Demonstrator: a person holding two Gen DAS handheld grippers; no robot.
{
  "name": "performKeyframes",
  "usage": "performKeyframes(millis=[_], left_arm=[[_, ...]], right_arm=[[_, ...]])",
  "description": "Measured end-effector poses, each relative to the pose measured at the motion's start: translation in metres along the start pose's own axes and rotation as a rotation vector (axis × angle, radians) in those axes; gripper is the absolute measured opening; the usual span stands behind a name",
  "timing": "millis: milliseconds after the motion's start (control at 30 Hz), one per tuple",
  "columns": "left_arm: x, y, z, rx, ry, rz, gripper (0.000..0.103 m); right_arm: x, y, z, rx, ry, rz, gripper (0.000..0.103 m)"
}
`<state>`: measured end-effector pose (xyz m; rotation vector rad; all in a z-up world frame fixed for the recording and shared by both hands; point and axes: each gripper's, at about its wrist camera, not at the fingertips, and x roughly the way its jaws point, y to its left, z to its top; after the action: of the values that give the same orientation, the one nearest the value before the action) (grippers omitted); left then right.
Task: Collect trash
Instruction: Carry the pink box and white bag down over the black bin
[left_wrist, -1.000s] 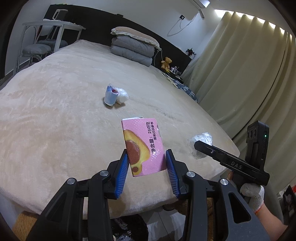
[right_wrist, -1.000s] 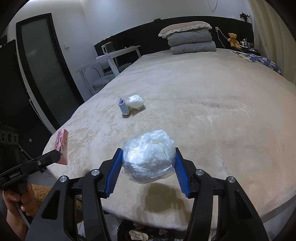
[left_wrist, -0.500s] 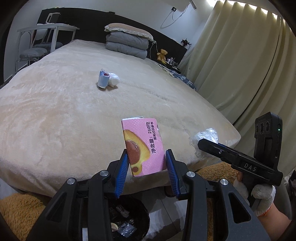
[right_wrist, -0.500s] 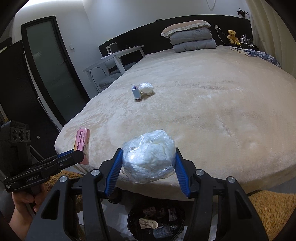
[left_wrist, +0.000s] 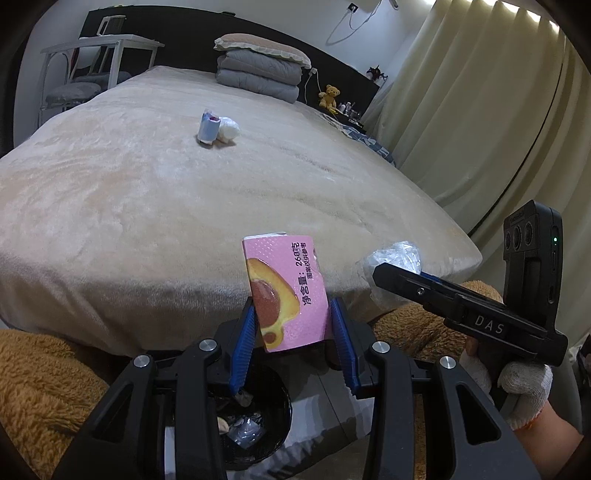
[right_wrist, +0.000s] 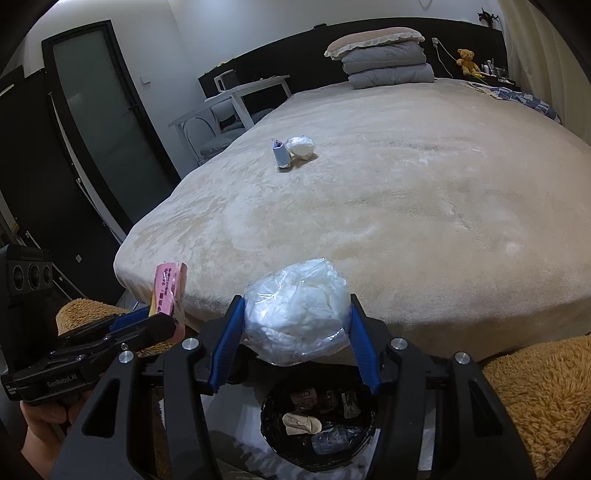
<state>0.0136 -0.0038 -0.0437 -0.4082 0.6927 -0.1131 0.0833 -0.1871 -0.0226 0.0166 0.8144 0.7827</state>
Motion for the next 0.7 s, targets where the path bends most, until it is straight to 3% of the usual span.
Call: performKeyframes(millis=[367, 700], left_arm=[[0.020, 0.006, -0.017, -0.053, 0.110, 0.021, 0.038], [0.054, 0.020, -0.031, -0.113, 0.304, 0.050, 0.038]], right_arm=[[0.015, 0.000, -0.015, 0.042, 0.090, 0.010, 0.055], [0.046, -0.020, -0.031, 0.187, 0.270, 0.031, 0.055]])
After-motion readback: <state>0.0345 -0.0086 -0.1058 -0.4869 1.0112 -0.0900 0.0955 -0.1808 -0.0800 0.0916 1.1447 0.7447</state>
